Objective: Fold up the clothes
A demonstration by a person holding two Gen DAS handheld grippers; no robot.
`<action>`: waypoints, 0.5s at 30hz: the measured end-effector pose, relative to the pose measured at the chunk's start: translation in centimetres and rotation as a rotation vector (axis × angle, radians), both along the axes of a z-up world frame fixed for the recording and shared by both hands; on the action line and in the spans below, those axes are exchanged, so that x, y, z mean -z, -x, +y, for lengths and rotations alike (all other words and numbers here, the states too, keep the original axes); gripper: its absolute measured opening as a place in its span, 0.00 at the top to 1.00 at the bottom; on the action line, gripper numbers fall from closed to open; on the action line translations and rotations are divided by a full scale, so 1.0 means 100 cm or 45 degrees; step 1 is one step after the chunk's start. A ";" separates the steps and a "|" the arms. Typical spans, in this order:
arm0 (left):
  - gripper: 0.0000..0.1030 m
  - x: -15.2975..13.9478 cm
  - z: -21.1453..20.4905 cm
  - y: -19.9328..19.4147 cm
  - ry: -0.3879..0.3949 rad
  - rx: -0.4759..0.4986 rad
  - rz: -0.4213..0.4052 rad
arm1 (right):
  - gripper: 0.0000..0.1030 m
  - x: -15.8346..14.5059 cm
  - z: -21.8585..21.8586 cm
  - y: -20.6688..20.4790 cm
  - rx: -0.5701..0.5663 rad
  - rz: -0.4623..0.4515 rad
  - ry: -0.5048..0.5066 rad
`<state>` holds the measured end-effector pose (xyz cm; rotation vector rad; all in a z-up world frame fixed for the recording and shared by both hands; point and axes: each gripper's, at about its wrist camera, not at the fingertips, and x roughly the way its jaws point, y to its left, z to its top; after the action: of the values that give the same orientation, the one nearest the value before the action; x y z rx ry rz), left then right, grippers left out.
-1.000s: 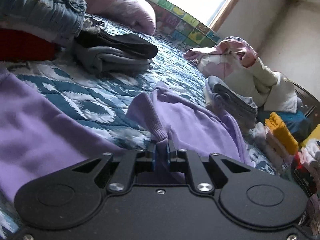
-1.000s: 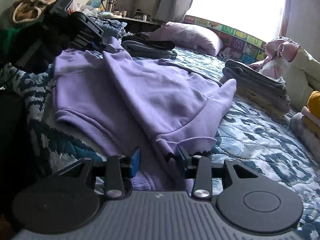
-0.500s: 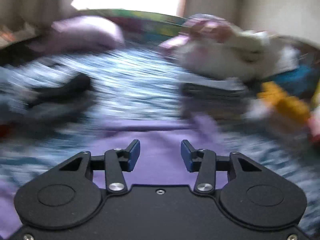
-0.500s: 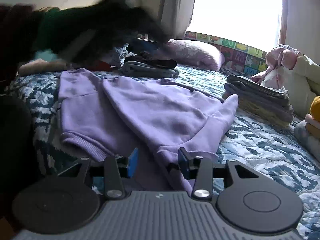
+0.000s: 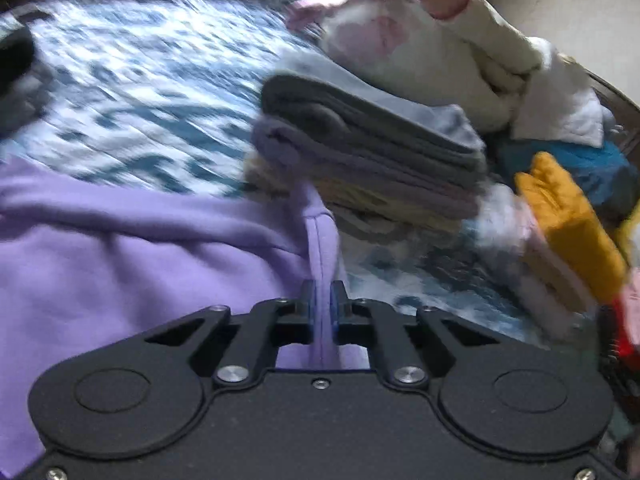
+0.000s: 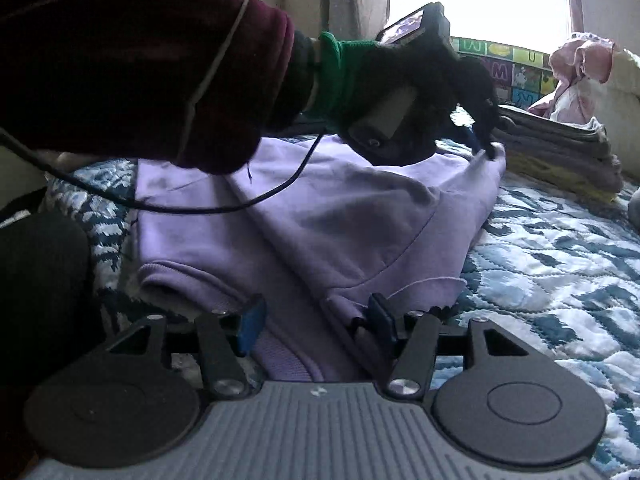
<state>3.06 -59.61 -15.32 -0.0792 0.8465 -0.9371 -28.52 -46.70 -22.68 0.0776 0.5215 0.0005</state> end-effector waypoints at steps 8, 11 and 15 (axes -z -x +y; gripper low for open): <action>0.94 0.026 0.023 -0.013 -0.006 -0.078 0.049 | 0.44 -0.003 -0.009 0.005 -0.025 -0.013 -0.089; 0.92 0.033 0.010 -0.012 -0.135 -0.065 0.035 | 0.43 -0.004 -0.010 0.004 -0.028 -0.012 -0.101; 0.82 0.020 0.020 -0.024 -0.022 -0.087 0.136 | 0.43 -0.005 -0.008 0.002 -0.030 -0.008 -0.099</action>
<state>5.44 -57.62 -17.30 -0.1439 0.9449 -0.8671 -28.70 -47.52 -22.21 0.1472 0.5163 0.0442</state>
